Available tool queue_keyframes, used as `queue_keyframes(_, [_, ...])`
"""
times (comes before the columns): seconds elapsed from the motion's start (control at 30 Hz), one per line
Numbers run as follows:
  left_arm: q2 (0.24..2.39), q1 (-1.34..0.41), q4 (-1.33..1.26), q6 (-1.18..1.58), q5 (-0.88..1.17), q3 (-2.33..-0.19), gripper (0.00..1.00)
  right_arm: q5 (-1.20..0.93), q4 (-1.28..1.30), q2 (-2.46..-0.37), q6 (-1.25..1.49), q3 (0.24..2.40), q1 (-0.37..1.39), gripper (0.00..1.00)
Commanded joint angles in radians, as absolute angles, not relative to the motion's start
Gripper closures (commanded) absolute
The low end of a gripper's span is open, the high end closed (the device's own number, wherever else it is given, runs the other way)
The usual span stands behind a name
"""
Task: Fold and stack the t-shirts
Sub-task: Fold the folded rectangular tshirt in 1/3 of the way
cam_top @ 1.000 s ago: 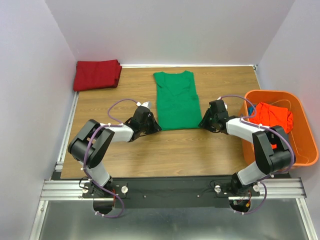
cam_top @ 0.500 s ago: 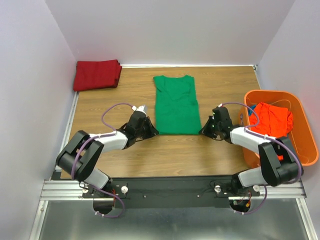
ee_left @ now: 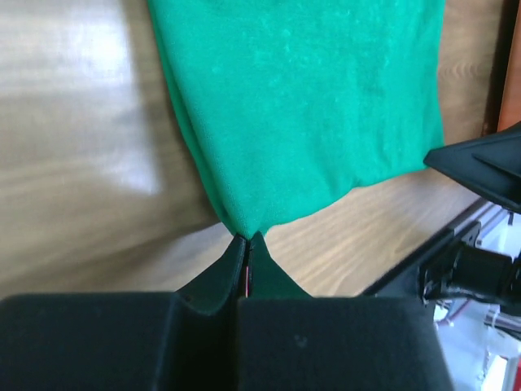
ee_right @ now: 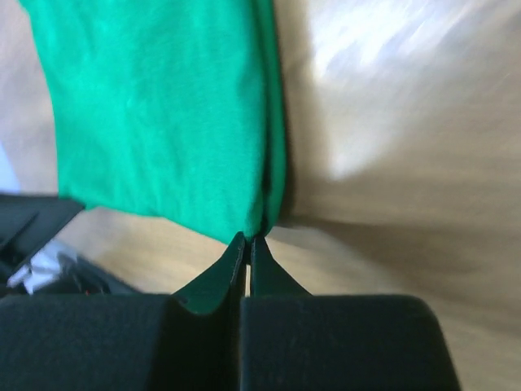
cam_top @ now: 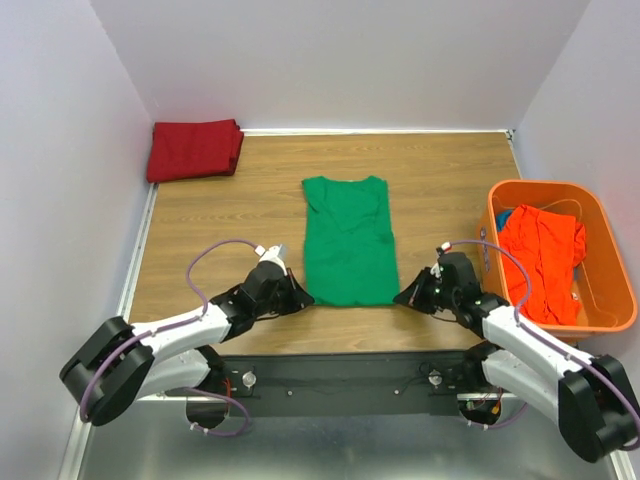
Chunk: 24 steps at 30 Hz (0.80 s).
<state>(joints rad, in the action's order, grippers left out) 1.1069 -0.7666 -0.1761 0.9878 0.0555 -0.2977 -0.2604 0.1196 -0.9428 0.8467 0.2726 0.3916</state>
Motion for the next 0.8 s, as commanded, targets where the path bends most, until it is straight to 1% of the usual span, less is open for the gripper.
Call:
queue_keyframes(0.0, [1.048, -0.785, -0.111, 1.026, 0.023, -0.282, 0.97, -0.308, 0.218, -0.885, 0.894, 0.262, 0.44, 0.86])
queue_keyframes(0.03, [1.039, -0.787, -0.092, 1.023, 0.021, -0.285, 0.79, -0.307, 0.236, -0.885, 0.885, 0.276, 0.44, 0.8])
queue_keyframes(0.07, [1.008, -0.785, -0.056, 1.008, 0.011, -0.297, 0.72, -0.287, 0.253, -0.884, 0.874, 0.293, 0.44, 0.73])
queue_keyframes(0.1, [0.988, -0.787, -0.034, 0.996, 0.008, -0.308, 0.66, -0.269, 0.293, -0.885, 0.849, 0.314, 0.44, 0.56])
queue_keyframes(0.13, [0.967, -0.785, -0.009, 0.988, -0.024, -0.322, 0.59, -0.247, 0.31, -0.89, 0.835, 0.375, 0.44, 0.5])
queue_keyframes(0.2, [0.908, -0.784, 0.067, 0.963, -0.078, -0.379, 0.55, -0.189, 0.331, -0.906, 0.786, 0.448, 0.44, 0.39])
queue_keyframes(0.23, [0.896, -0.779, 0.086, 0.954, -0.092, -0.403, 0.53, -0.173, 0.33, -0.945, 0.769, 0.481, 0.439, 0.38])
queue_keyframes(0.27, [0.89, -0.773, 0.107, 0.928, -0.112, -0.451, 0.52, -0.146, 0.33, -0.969, 0.749, 0.568, 0.44, 0.37])
queue_keyframes(0.3, [0.897, -0.762, 0.112, 0.913, -0.115, -0.477, 0.52, -0.14, 0.322, -1.007, 0.706, 0.615, 0.44, 0.37])
queue_keyframes(0.33, [0.911, -0.737, 0.112, 0.893, -0.112, -0.498, 0.52, -0.132, 0.313, -1.09, 0.684, 0.661, 0.44, 0.37])
queue_keyframes(0.37, [0.931, -0.71, 0.11, 0.876, -0.103, -0.538, 0.53, -0.126, 0.298, -1.144, 0.661, 0.761, 0.44, 0.37])
queue_keyframes(0.4, [0.98, -0.684, 0.088, 0.861, -0.091, -0.554, 0.54, -0.123, 0.278, -1.194, 0.634, 0.806, 0.44, 0.37])
queue_keyframes(0.43, [1.011, -0.607, 0.065, 0.826, -0.065, -0.578, 0.59, -0.118, 0.243, -1.247, 0.586, 0.865, 0.44, 0.37])
queue_keyframes(0.47, [1.079, -0.566, 0.005, 0.815, 0.016, -0.592, 0.63, -0.115, 0.229, -1.367, 0.533, 0.97, 0.44, 0.39])
queue_keyframes(0.5, [1.118, -0.537, -0.024, 0.799, 0.05, -0.607, 0.66, -0.112, 0.194, -1.421, 0.511, 1.03, 0.44, 0.39])
queue_keyframes(0.53, [1.156, -0.51, -0.043, 0.789, 0.064, -0.627, 0.73, -0.115, 0.171, -1.483, 0.491, 1.078, 0.44, 0.4])
queue_keyframes(0.57, [1.198, -0.479, -0.058, 0.767, 0.081, -0.684, 0.77, -0.118, 0.149, -1.584, 0.468, 1.124, 0.44, 0.4])
queue_keyframes(0.6, [1.275, -0.469, -0.069, 0.756, 0.087, -0.711, 0.8, -0.132, 0.125, -1.639, 0.436, 1.22, 0.439, 0.42])
queue_keyframes(0.63, [1.311, -0.462, -0.083, 0.75, 0.097, -0.736, 0.85, -0.136, 0.086, -1.69, 0.422, 1.265, 0.439, 0.43])
queue_keyframes(0.73, [1.437, -0.451, -0.124, 0.742, 0.15, -0.846, 0.91, -0.179, 0.035, -1.889, 0.365, 1.458, 0.439, 0.45])
queue_keyframes(0.77, [1.465, -0.449, -0.127, 0.741, 0.153, -0.866, 0.91, -0.216, 0.028, -1.941, 0.342, 1.501, 0.439, 0.45])
